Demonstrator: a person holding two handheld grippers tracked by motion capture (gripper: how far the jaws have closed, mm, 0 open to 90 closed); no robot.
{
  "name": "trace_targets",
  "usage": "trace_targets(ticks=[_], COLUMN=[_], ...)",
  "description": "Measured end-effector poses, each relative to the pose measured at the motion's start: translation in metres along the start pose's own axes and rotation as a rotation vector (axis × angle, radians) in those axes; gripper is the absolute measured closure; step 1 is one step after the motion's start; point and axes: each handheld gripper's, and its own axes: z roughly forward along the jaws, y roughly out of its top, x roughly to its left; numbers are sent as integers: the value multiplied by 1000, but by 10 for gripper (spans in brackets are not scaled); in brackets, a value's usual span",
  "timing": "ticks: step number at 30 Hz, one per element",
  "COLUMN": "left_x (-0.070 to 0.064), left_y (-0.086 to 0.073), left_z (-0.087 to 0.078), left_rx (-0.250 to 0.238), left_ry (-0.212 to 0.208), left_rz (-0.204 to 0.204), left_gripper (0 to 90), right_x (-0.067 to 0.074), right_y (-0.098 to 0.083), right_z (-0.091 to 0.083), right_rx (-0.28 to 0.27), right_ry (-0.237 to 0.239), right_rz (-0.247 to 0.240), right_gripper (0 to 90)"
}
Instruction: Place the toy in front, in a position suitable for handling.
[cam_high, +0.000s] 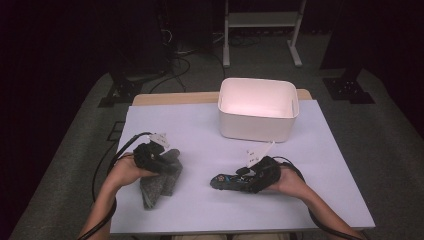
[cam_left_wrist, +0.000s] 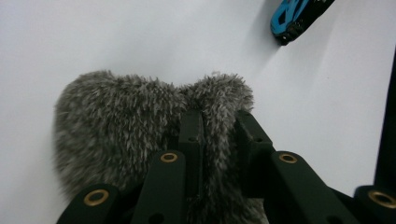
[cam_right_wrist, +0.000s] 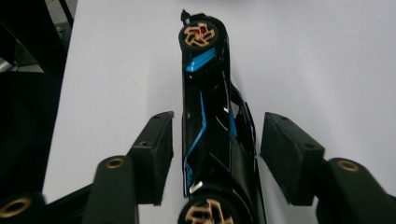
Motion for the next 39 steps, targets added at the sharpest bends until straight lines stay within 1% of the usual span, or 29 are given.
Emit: trace_targets(ticks=[2, 4, 6, 8, 11, 15, 18, 21, 24, 25, 26, 29, 31, 33, 34, 36, 39], left_x=[-2, -5, -7, -9, -10, -11, -12, -14, -16, -17, -17, -18, -18, -17, -17, -18, -19], left_y=[0, 1, 3, 4, 6, 6, 7, 8, 9, 10, 10, 11, 10, 9, 9, 9, 9], left_z=[8, 15, 17, 19, 20, 19, 18, 18, 19, 19, 19, 20, 21, 21, 21, 21, 23], left_rx=[0, 7, 2, -7, 0, -28, -40, -52, -55, -56, -66, -69, -77, -80, -85, -86, -87], left_ry=[-18, -17, -22, -22, -19, -4, 7, 11, 8, 9, 10, 5, 1, -2, -1, -1, -7], left_rz=[3, 8, 16, 23, 26, 28, 26, 28, 33, 40, 39, 42, 43, 34, 33, 38, 39], left_gripper=[722, 699, 667, 633, 593, 528, 472, 429, 411, 410, 406, 370, 354, 341, 338, 331, 330], right_x=[-1, -3, -4, -6, -8, -13, -16, -18, -18, -19, -19, -20, -21, -23, -23, -24, -24], right_y=[3, 6, 8, 11, 13, 14, 15, 16, 18, 18, 18, 17, 15, 14, 14, 13, 11], right_z=[0, -1, -3, -6, -9, -13, -13, -13, -13, -14, -13, -11, -10, -10, -9, -9, -8], right_rx=[1, -7, -20, -30, -34, -58, -59, -72, -76, -76, -73, -62, -62, -68, -68, -73, -83], right_ry=[-1, 13, 16, 19, 10, 14, 9, 20, 16, 16, 15, 16, 24, 31, 35, 47, 59], right_rz=[8, 16, 29, 32, 36, 54, 65, 71, 67, 73, 72, 79, 92, 107, 122, 146, 164], right_gripper=[382, 372, 370, 370, 369, 369, 366, 364, 365, 364, 364, 362, 362, 362, 363, 368, 387])
